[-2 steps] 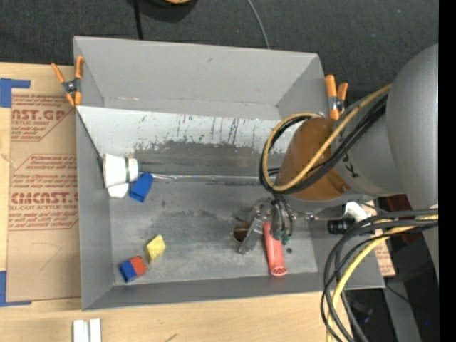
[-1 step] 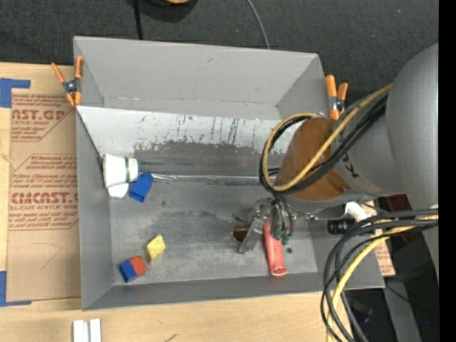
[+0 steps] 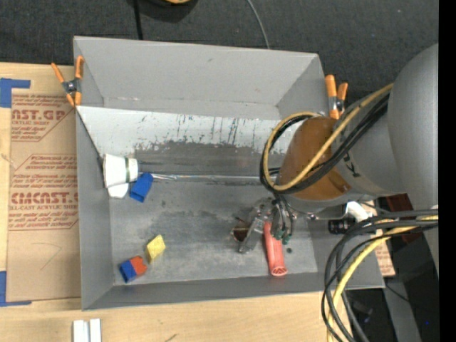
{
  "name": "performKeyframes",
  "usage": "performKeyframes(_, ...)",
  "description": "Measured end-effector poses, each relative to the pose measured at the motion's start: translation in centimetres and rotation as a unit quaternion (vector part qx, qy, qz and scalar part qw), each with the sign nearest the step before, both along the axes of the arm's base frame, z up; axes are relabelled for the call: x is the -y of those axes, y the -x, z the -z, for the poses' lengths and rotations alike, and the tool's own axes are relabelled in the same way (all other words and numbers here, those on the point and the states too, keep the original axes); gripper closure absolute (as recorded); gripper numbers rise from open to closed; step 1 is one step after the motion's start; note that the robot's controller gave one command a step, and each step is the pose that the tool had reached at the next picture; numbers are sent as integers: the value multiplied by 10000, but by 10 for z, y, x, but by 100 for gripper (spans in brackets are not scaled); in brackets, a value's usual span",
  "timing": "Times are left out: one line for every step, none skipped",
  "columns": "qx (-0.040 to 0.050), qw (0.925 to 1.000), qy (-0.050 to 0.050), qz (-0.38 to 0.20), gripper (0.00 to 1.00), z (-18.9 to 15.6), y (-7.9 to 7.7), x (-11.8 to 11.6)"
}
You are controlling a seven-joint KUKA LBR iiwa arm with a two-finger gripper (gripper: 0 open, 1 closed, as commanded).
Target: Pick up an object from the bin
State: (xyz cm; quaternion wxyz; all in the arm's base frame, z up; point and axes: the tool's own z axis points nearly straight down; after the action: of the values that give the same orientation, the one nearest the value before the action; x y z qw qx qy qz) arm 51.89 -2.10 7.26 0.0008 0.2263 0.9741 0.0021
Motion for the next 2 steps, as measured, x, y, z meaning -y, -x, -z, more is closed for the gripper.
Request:
performKeyframes(6,10000,-2,-1,100,-5,0,0)
performKeyframes(10,10000,-2,0,100,-8,0,0)
